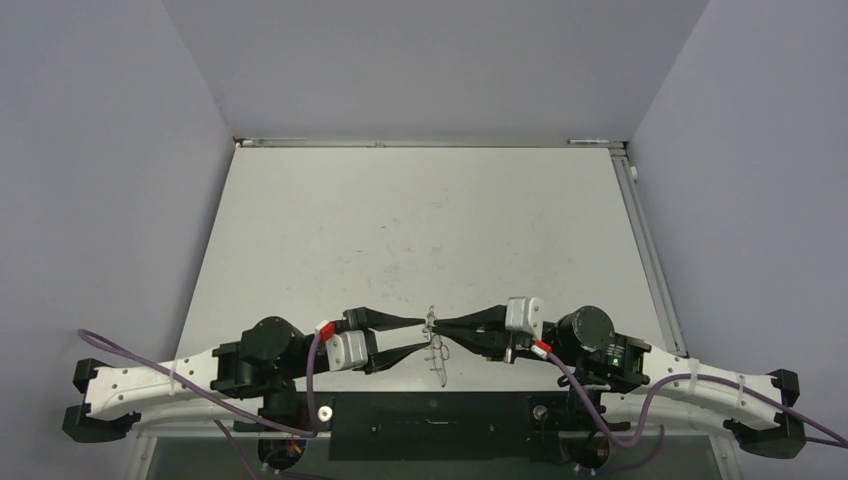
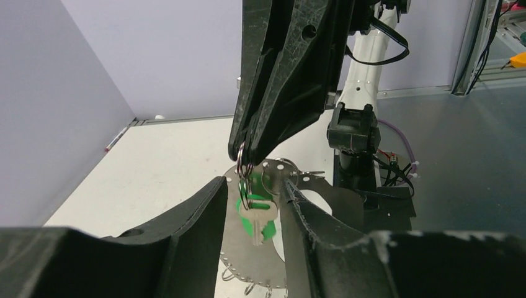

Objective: Put the keys on the keyring

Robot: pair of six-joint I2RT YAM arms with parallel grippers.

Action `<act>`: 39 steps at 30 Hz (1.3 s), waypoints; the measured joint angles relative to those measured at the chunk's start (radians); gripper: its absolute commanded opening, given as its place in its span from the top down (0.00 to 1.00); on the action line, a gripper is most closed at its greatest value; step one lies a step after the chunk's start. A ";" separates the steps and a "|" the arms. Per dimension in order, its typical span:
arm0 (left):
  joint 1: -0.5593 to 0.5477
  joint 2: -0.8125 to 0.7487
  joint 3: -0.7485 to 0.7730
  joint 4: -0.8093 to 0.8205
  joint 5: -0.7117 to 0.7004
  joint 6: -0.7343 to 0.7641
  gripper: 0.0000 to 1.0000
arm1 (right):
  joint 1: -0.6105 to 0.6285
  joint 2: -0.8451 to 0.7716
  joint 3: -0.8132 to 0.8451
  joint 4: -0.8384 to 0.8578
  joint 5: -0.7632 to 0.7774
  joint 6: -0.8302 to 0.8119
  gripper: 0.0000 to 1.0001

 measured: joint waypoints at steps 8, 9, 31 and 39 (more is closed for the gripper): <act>0.000 0.022 0.000 0.042 0.002 -0.013 0.86 | 0.000 0.020 0.009 -0.003 -0.041 0.000 0.95; 0.000 0.025 0.000 0.043 0.002 -0.011 0.85 | 0.000 0.020 0.009 -0.003 -0.042 0.000 0.95; 0.000 0.039 0.000 0.044 -0.038 -0.016 1.00 | -0.002 0.038 0.026 0.004 -0.058 -0.001 0.95; 0.000 0.040 0.000 0.041 -0.035 -0.013 1.00 | -0.006 0.032 0.026 -0.003 -0.045 0.000 0.60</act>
